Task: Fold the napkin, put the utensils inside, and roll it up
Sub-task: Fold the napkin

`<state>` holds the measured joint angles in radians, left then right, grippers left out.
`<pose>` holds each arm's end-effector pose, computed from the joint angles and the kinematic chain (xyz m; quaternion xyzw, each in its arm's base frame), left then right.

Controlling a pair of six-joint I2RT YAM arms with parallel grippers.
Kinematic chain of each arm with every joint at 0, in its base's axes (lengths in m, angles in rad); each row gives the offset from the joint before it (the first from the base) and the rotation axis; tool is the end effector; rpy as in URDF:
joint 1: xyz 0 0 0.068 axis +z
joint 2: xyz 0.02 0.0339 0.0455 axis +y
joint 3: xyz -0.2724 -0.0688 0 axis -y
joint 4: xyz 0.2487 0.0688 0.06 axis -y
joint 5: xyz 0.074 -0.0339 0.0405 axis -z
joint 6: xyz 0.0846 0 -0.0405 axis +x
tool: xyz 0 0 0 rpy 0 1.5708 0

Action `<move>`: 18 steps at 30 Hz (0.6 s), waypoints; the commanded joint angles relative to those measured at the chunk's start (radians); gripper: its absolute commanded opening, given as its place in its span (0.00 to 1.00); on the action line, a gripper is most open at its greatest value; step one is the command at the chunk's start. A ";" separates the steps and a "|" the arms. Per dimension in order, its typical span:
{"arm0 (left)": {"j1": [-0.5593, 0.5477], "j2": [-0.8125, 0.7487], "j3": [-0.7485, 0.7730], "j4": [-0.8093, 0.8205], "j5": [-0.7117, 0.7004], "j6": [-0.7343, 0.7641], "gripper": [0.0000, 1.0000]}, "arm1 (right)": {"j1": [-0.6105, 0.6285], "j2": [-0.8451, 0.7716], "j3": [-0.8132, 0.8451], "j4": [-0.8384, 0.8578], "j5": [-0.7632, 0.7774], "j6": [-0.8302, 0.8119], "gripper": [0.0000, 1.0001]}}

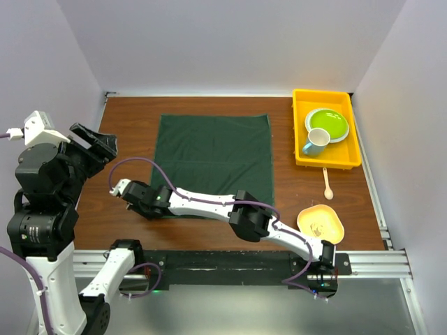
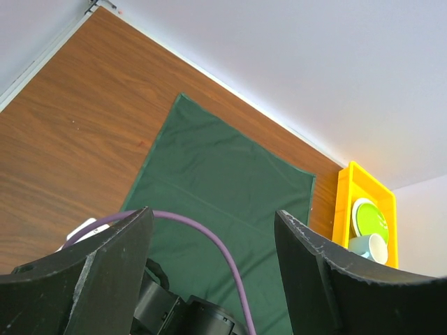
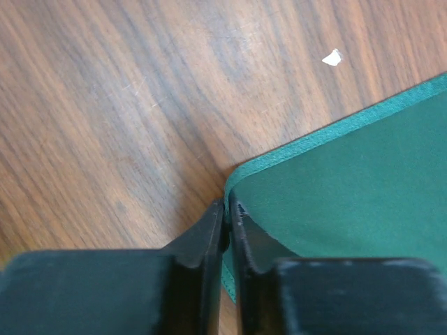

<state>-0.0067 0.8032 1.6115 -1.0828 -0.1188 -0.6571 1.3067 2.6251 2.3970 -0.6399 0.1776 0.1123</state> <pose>0.1114 0.0093 0.4880 -0.2882 0.7426 -0.1516 0.5852 0.1748 0.5891 0.1302 -0.5006 0.7905 0.1602 0.3144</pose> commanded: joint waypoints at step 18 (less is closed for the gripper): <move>0.007 0.039 -0.186 0.132 -0.004 -0.012 0.75 | -0.840 -0.212 -0.291 0.200 -0.841 0.334 0.00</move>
<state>-0.0067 0.8139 1.4361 -1.0252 -0.1249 -0.6621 0.6376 2.3836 2.1254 -0.4641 -0.4019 0.3634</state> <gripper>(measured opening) 0.749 0.026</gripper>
